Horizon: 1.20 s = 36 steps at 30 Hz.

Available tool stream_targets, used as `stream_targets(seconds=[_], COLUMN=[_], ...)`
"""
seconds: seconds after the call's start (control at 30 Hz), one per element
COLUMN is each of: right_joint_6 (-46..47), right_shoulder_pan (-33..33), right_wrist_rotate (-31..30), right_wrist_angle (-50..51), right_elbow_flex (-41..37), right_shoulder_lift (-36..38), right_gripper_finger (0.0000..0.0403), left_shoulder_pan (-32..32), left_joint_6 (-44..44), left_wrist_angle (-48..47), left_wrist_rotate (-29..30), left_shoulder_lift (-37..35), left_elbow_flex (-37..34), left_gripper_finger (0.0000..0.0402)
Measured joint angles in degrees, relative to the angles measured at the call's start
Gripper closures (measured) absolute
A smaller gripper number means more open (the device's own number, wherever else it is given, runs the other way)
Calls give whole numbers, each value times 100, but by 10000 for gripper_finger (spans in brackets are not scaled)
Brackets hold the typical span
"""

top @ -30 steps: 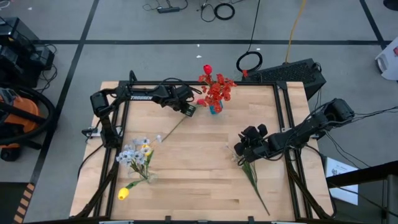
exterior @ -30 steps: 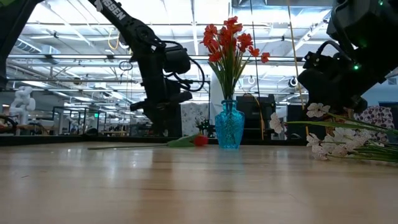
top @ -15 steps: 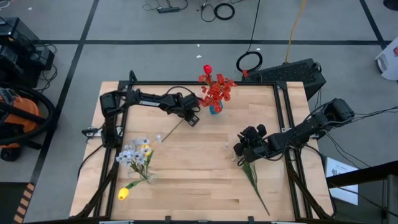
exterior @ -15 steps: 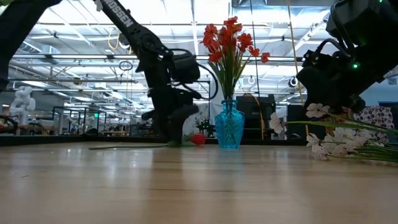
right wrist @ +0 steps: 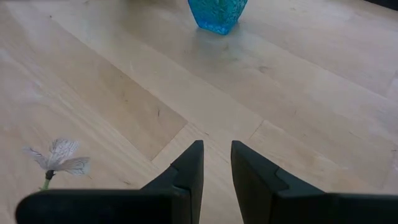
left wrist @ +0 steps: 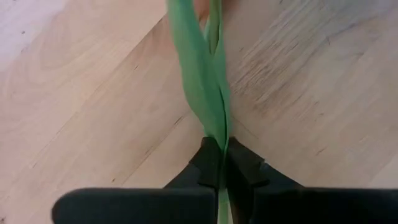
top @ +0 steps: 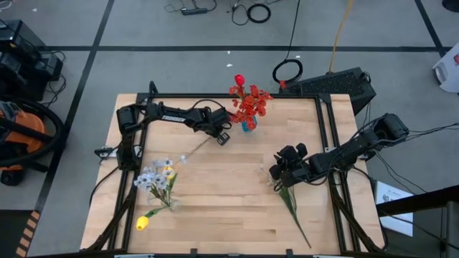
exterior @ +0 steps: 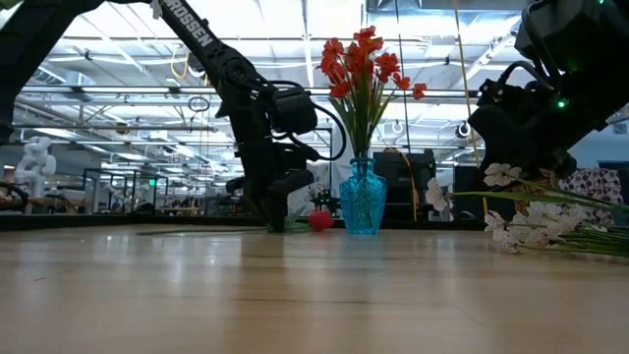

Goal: Sort flowers into vase by color
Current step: Put the red flower into the blue vase

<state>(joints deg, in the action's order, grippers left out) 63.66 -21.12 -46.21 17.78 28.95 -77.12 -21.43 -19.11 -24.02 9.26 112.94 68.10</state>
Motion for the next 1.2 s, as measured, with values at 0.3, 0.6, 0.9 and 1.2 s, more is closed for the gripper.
stream_targets(seconds=[0.3,0.6,0.9,1.2], right_joint_6=[17,221,173,164], right_shoulder_pan=[0,-82,-111,-111], right_wrist_rotate=[4,156,22,-76], right_wrist_angle=[-397,-468,-647,-693], right_elbow_flex=[0,-2,-4,-4], right_shoulder_lift=[0,0,-2,-4], right_gripper_finger=[330,330,330,330], left_shoulder_pan=[-184,-495,-592,-513], left_joint_6=[-150,-156,-133,591], left_wrist_angle=[412,1398,5279,7836], left_wrist_rotate=[89,43,-1057,-1306], left_shoulder_lift=[-456,-1443,-2432,-2654], left_elbow_flex=[-46,-751,-2307,-2826], left_gripper_finger=[396,398,398,395])
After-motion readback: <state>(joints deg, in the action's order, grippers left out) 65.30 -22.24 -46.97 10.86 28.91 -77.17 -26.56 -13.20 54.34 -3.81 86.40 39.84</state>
